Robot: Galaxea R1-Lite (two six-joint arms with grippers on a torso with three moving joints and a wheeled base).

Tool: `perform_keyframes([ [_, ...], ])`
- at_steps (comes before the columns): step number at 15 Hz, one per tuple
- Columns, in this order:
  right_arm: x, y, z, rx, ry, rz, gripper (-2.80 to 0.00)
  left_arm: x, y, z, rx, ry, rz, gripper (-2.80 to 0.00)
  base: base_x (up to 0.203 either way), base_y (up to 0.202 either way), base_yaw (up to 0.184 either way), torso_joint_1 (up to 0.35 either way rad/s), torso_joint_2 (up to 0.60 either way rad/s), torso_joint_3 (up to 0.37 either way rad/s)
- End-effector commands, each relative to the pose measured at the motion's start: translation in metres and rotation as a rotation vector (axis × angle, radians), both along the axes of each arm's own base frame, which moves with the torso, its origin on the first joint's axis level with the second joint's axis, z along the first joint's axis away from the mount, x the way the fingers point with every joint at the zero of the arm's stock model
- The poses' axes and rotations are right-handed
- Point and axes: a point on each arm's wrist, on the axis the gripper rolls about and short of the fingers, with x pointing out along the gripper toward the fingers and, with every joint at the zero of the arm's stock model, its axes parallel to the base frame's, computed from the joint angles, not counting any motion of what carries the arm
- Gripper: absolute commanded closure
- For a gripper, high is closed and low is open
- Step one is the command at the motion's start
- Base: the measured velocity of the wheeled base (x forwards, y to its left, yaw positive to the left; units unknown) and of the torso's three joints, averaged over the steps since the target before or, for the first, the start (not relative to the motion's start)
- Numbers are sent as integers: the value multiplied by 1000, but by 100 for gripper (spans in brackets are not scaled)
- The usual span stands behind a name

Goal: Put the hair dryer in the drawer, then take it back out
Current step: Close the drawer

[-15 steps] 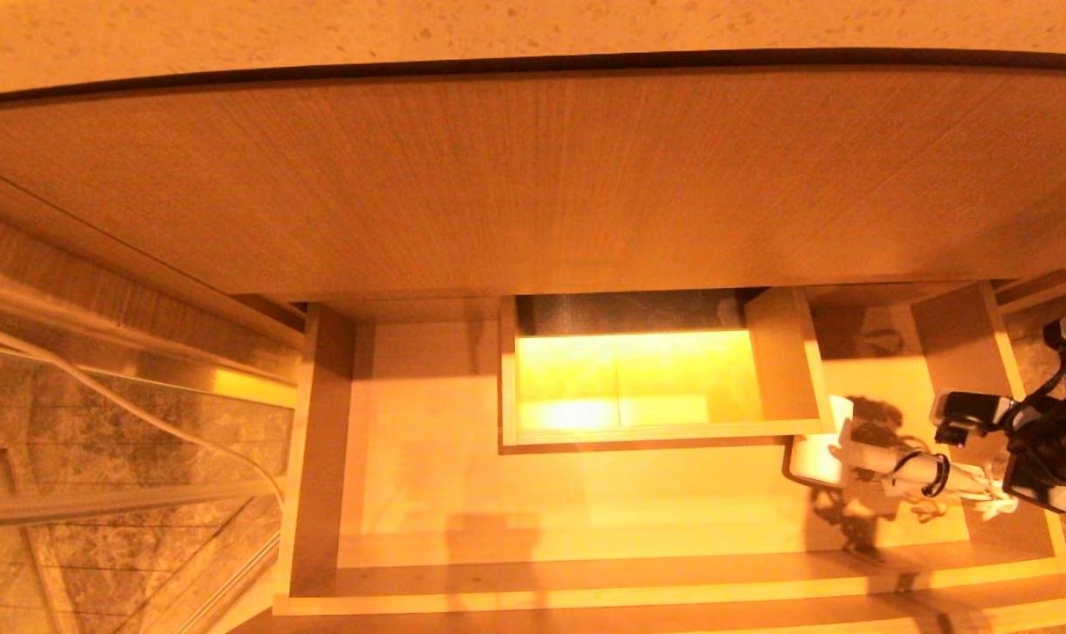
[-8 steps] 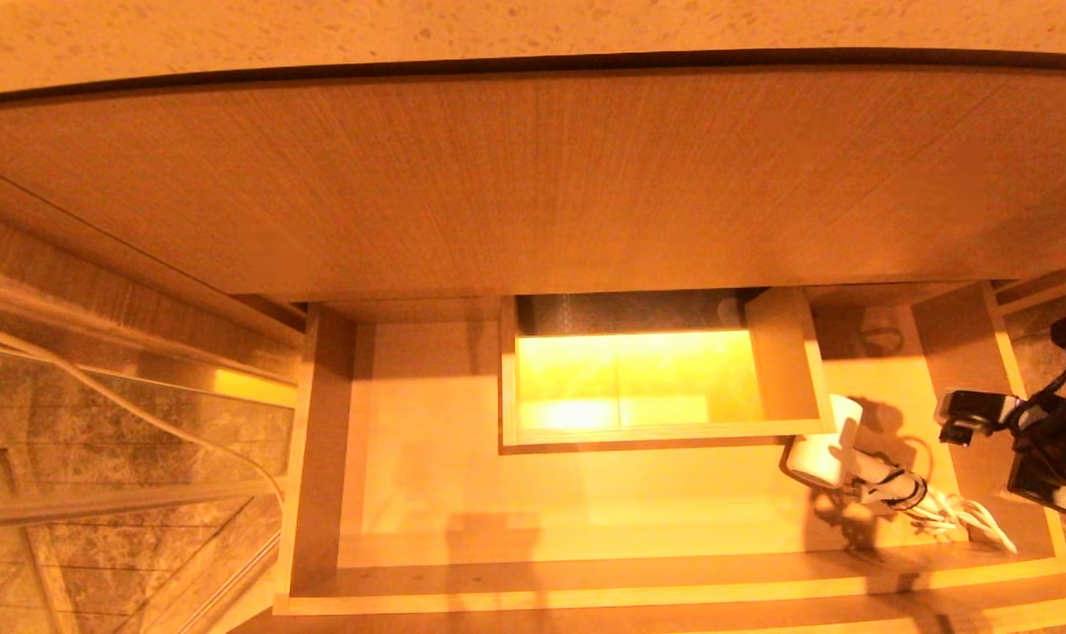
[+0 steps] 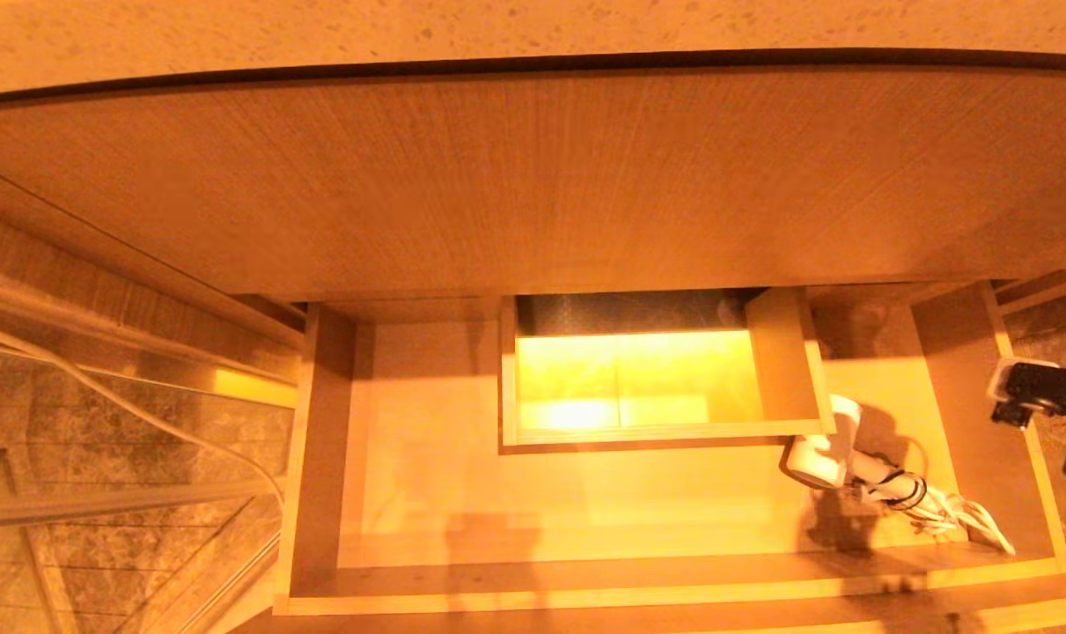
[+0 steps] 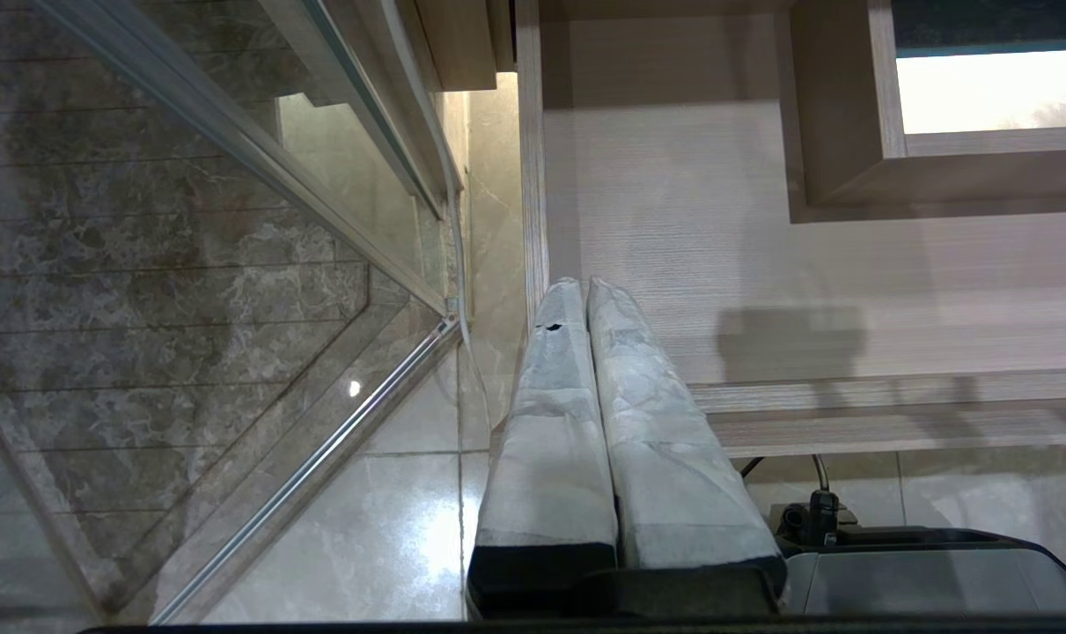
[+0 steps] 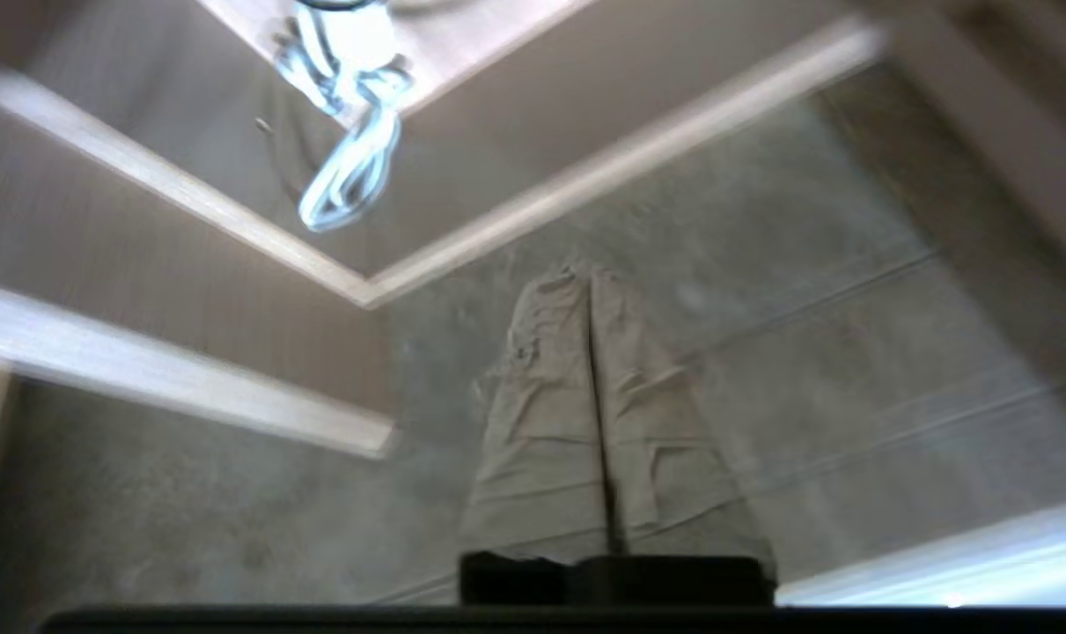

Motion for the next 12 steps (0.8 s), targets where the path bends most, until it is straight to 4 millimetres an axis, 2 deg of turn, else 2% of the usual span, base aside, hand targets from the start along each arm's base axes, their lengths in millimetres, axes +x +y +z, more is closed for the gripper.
perform_keyframes([
  [1, -40, 13, 29, -60, -127, -12, 0, 0, 0, 0, 0, 0, 1, 0, 0, 0, 0, 0, 0, 0],
  [4, -106, 29, 43, -141, -212, -132, 0, 0, 0, 0, 0, 0, 1, 0, 0, 0, 0, 0, 0, 0],
  [6, -144, 40, 34, -191, -141, -317, 0, 0, 0, 0, 0, 0, 1, 0, 0, 0, 0, 0, 0, 0],
  [7, -157, 42, 24, -191, -87, -448, 0, 0, 0, 0, 0, 0, 1, 0, 0, 0, 0, 0, 0, 0],
  [9, -156, 39, 10, -122, -51, -604, 0, 0, 0, 0, 0, 0, 1, 0, 0, 0, 0, 0, 0, 0],
  [12, -131, 23, -15, -15, 116, -782, 0, 0, 0, 0, 0, 0, 1, 0, 0, 0, 0, 0, 0, 0],
])
